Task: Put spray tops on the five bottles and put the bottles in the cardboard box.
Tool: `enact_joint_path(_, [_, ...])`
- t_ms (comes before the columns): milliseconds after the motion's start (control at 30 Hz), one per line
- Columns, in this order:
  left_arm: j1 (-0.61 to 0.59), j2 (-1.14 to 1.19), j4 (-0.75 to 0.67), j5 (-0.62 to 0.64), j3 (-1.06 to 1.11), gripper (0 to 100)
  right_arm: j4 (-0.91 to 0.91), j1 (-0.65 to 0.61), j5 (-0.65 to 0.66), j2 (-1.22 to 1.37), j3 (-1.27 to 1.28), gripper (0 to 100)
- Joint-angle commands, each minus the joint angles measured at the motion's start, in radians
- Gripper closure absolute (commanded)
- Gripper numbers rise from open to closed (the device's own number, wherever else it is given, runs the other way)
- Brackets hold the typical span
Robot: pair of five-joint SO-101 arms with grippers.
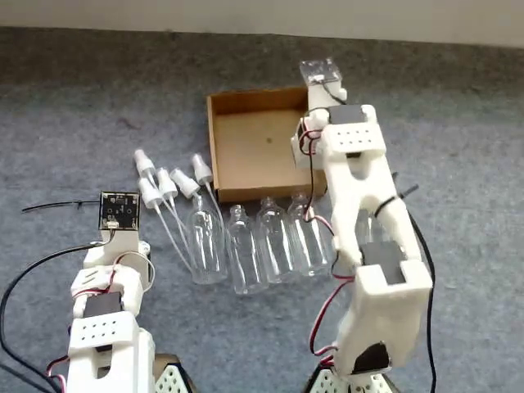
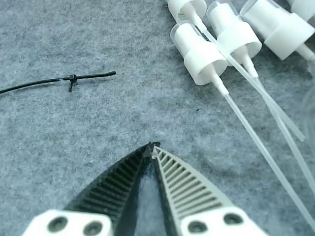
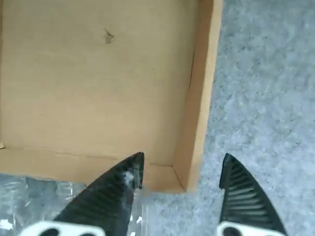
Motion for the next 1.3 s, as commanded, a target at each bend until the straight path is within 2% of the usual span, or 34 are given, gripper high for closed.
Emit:
enact_joint_path(0, [0.018, -0.013, 0.003, -0.003, 0.019, 99, -0.015, 0.012, -0.005, 0.067, -0.120, 77.8])
enact_joint_path(100, [0.018, -0.013, 0.003, -0.003, 0.019, 99, 0.010, 0.015, -0.006, 0.119, -0.147, 79.4])
enact_joint_path(267, [0.018, -0.013, 0.003, -0.003, 0.019, 99, 0.042, 0.016, -0.008, 0.131, -0.143, 96.1])
enact_joint_path(333, [0.018, -0.013, 0.003, -0.003, 0.019, 99, 0.045, 0.016, -0.009, 0.130, -0.142, 99.7])
enact_joint_path(733, [0.018, -0.013, 0.003, -0.003, 0.019, 99, 0.174, 0.031, -0.043, 0.131, -0.139, 99.4])
enact_joint_path(1133, [0.018, -0.013, 0.003, -0.003, 0.019, 99, 0.199, 0.045, -0.038, 0.128, -0.111, 98.8])
enact_joint_path(1267, [0.018, -0.013, 0.003, -0.003, 0.019, 99, 0.200, 0.045, -0.014, 0.128, -0.111, 91.1])
